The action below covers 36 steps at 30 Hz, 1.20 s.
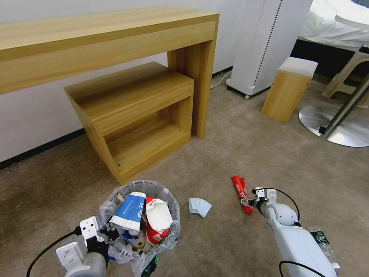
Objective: Pick up the trash bin and place the garbage on the floor into it.
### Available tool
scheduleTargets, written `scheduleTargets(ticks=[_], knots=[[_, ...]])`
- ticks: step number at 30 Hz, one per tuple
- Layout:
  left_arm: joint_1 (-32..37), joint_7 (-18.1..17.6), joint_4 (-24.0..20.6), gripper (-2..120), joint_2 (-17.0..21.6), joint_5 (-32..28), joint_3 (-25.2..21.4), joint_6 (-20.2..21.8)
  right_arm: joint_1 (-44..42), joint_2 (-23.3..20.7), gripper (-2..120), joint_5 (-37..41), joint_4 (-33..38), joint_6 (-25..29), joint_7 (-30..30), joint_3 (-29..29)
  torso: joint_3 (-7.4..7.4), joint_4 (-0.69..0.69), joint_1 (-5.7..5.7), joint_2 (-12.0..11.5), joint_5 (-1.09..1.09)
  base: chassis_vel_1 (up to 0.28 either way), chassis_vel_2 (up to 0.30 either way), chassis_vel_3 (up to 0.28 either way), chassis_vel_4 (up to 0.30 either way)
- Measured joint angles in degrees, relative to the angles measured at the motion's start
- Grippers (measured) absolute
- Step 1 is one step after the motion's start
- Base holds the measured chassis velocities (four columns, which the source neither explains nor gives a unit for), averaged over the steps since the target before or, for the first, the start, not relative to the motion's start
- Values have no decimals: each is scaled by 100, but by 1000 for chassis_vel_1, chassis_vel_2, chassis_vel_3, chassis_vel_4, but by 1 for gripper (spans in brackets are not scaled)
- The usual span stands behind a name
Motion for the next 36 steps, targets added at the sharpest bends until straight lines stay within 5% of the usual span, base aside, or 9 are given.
scheduleTargets(ticks=[4, 27, 32, 36], knots=[[0, 0, 0, 0, 0, 0, 0, 0, 75, 60, 95, -86, -123, 102, -90, -14, 0, 1, 0, 0, 0, 0, 0, 0, 0], [0, 0, 0, 0, 0, 0, 0, 0, 197, 147, 5, -552, -442, 68, -211, -55, 0, 1, 0, 0, 0, 0, 0, 0, 0], [0, 0, 0, 0, 0, 0, 0, 0, 78, 96, 2, -480, -231, 202, -219, -96, 0, 1, 0, 0, 0, 0, 0, 0, 0], [0, 0, 0, 0, 0, 0, 0, 0, -307, -102, 1, -180, 705, 830, -227, -265, 0, 0, -1, 0, 0, 0, 0, 0, 0]])
